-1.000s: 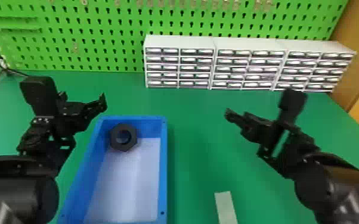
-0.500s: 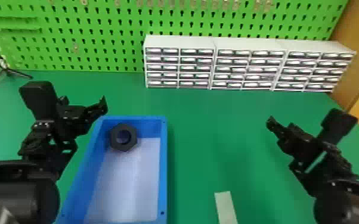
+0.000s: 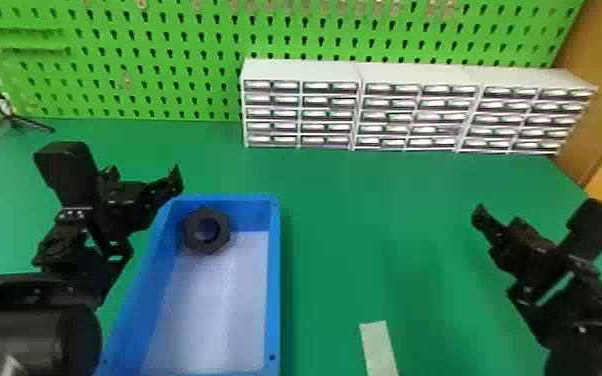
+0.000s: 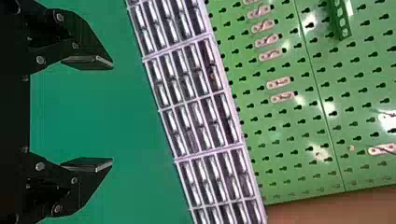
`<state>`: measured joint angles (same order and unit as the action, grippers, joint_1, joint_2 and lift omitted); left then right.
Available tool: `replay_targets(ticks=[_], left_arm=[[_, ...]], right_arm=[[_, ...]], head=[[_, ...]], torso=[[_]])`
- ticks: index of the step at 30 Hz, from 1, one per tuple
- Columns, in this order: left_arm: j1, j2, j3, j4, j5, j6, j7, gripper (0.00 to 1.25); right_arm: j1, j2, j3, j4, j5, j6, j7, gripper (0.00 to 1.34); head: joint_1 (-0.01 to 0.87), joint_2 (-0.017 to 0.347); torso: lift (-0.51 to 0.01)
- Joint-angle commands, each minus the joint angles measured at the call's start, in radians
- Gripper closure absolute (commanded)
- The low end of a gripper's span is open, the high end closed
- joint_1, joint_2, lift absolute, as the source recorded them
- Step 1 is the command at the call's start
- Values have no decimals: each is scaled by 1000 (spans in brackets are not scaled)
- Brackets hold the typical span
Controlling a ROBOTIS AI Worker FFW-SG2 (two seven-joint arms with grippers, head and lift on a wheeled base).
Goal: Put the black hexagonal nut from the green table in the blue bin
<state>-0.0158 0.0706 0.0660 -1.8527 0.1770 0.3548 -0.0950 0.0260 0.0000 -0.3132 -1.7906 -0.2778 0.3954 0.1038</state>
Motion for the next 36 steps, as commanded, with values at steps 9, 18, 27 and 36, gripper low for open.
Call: replay_targets(ticks=[9,18,27,36], left_arm=[[3,0,-3,1,6,-4,0,136],[5,0,-12,1,4,-5,5,136],[7,0,-12,3,4,-5,5,136],[7,0,-11,3,4,-5,5,136]], right_arm=[[6,1,-7,-1,19,-20,1,521],[-1,-23,19,-1,-34,-20,2,518],[5,-130,69,8,-135,-20,2,512],[8,-126,60,8,-139,-20,4,510]], head=[[692,8],[692,8],[692,8],[692,8]], torso=[[-97],[-97],[-97],[-97]])
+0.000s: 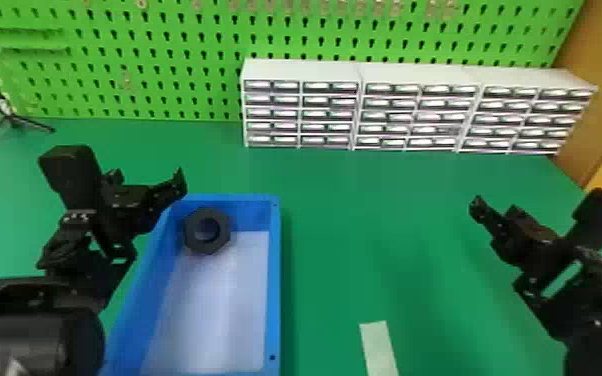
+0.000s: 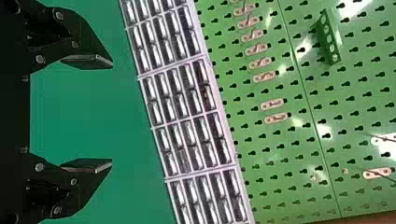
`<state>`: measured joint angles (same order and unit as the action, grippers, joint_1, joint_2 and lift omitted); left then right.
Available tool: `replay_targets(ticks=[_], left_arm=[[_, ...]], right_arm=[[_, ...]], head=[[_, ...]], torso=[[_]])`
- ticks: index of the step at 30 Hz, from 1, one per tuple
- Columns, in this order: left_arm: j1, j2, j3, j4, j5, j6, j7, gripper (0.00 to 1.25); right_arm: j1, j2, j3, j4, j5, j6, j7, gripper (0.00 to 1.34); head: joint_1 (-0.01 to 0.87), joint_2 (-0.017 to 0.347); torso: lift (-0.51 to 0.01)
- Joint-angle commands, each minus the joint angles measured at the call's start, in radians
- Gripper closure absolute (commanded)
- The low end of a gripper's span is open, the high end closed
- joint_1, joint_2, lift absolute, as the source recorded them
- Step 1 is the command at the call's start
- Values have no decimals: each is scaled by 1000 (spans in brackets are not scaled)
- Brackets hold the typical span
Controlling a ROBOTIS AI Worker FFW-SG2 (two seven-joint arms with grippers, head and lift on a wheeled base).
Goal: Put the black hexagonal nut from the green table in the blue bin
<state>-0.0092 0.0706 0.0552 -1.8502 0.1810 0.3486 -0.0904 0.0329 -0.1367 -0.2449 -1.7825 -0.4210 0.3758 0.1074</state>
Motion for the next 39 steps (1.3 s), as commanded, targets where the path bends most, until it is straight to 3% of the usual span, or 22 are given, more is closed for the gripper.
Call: replay_targets(ticks=[1,6,39], left_arm=[[0,0,0,0,0,0,0,136],[0,0,0,0,0,0,0,136],[-3,0,-8,2,-3,0,0,137]], right_arm=[[1,17,-10,0,8,0,1,510],[-1,26,-17,0,21,0,9,510],[-21,20,4,0,31,0,12,510]], head=[[692,8],[692,8],[692,8]], torso=[[-97],[-97],[-97]])
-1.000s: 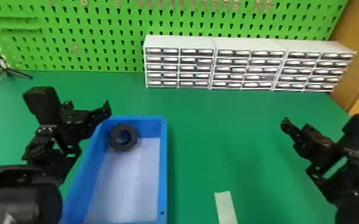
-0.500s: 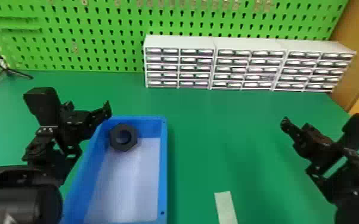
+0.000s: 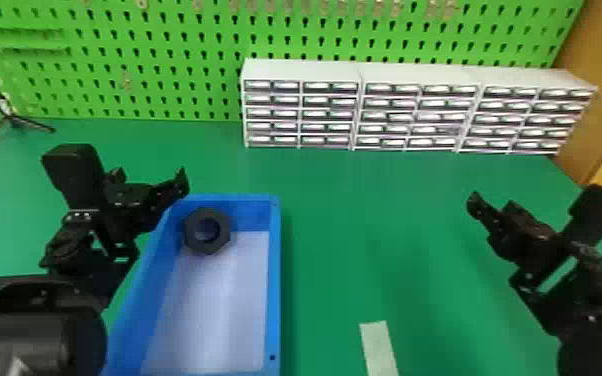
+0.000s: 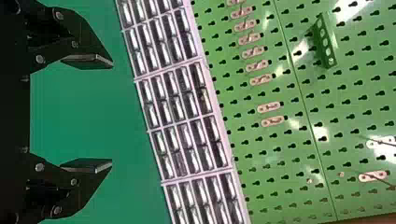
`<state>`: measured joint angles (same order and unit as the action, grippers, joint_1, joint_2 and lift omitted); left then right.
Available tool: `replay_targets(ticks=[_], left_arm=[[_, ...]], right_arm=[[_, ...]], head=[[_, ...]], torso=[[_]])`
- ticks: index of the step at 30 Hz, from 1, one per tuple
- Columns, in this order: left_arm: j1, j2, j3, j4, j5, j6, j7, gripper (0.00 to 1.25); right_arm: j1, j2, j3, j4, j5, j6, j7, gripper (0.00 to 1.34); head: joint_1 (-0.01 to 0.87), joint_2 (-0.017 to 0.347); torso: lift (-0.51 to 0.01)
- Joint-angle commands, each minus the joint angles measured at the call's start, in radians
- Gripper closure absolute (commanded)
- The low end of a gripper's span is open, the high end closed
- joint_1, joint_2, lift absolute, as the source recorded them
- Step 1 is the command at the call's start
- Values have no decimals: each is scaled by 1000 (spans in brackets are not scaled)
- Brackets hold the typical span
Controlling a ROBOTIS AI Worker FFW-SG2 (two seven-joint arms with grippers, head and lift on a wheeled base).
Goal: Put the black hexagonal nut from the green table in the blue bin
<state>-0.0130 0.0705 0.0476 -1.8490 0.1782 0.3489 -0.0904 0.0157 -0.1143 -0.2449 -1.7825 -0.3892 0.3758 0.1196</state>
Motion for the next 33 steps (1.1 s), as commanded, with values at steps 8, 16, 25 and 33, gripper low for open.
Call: replay_targets(ticks=[8,16,25,33], left_arm=[[-7,0,3,1,-3,1,0,137],[-12,0,5,1,-5,-1,0,137],[-16,0,8,1,-9,-1,0,137],[-18,0,11,1,-11,-2,0,137]], right_arm=[[-13,-13,13,0,0,0,0,510],[-14,-15,16,0,0,0,0,510],[-17,-15,18,2,1,0,0,510],[-20,-15,21,2,0,0,0,510]], head=[[692,8],[692,8],[692,8],[692,8]], torso=[[-97],[-97],[-97],[-97]])
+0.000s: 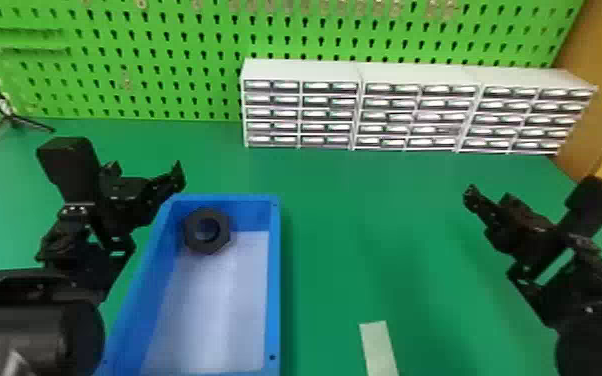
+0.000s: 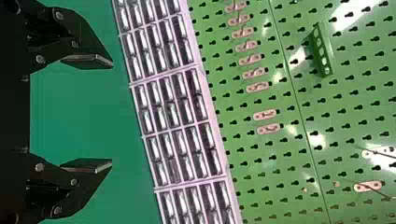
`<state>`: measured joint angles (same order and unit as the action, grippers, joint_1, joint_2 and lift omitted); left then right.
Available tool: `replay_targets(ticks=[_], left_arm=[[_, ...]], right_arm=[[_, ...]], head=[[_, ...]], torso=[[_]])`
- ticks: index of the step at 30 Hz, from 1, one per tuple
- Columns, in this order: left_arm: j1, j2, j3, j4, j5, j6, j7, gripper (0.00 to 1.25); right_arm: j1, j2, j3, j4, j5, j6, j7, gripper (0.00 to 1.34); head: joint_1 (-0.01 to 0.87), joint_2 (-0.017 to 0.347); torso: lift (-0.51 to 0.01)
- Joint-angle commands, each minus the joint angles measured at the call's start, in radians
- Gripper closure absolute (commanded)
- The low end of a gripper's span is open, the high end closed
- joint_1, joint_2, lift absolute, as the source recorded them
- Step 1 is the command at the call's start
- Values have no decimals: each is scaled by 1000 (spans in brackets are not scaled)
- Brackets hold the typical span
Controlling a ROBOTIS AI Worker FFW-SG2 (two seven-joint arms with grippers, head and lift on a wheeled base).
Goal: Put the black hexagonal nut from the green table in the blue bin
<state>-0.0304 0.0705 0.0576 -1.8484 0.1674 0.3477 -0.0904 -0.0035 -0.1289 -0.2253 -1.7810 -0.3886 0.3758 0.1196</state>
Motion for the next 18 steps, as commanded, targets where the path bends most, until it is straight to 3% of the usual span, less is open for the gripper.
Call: replay_targets(ticks=[1,18], left_arm=[[0,0,1,0,0,-1,0,137],[-3,0,4,0,0,-6,0,137]], right_arm=[[-3,0,1,0,1,0,0,510],[-7,-3,6,0,-1,0,5,510]], head=[[692,8],[692,8]], torso=[[-97],[-97]])
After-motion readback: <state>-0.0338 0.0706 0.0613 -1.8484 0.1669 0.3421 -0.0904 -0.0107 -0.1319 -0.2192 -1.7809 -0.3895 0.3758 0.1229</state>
